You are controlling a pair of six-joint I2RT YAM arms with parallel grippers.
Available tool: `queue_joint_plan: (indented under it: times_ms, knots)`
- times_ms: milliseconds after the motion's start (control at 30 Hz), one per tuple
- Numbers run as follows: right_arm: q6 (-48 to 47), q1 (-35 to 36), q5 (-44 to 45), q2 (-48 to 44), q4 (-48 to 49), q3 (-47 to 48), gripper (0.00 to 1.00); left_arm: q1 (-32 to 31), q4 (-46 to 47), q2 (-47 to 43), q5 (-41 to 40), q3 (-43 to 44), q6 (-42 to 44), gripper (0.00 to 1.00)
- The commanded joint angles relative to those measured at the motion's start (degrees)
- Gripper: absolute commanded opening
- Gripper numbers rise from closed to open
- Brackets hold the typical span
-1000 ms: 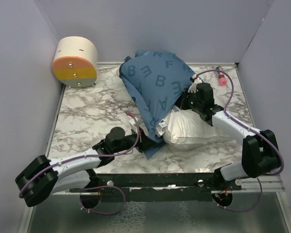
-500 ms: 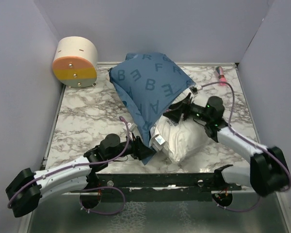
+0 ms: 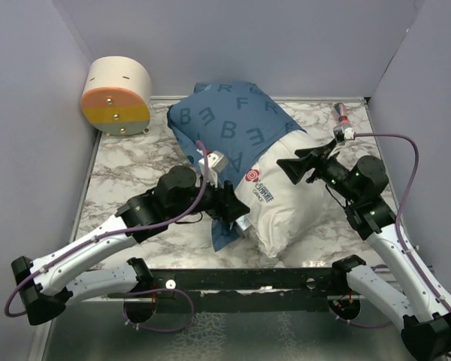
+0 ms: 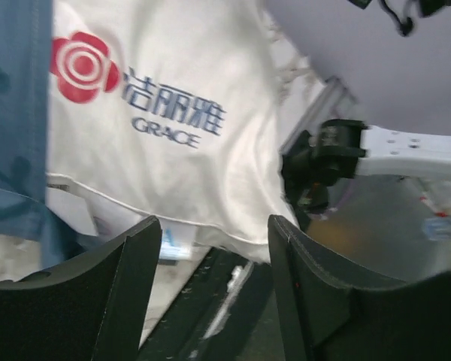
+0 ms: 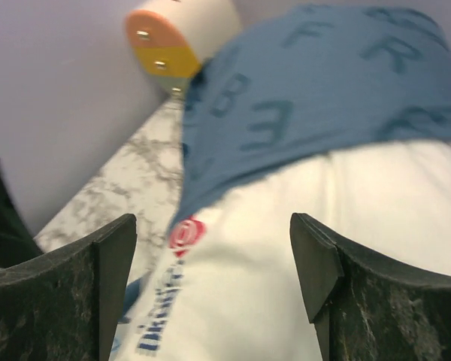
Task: Put the pillow into the pillowcase
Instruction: Stuff the pillow into the pillowcase.
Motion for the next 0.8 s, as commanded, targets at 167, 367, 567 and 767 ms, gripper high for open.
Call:
queue_joint_plan:
  times_ms: [167,367,567,767]
  knots:
    - [3.73,-5.57,23.09,-0.52,-13.09,-3.13,0.79,1.77,-16.68,32.05,-16.46,40.87,24.68,0.63]
    - [4.75,-17.04,14.56,2.99,-9.93,-3.17,0.74,3.1,-18.22,47.81,-15.54,59.41,35.87,0.67]
    - [7.24,-19.03,3.72,10.68,-0.13,-6.4,0.65,3.09,-23.73,63.75,-14.29,76.07,46.31,0.68]
    - [8.21,-19.03,-12.22,18.61,10.85,-10.12,0.47,3.11,-33.9,78.55,-16.83,94.22,53.14,0.69]
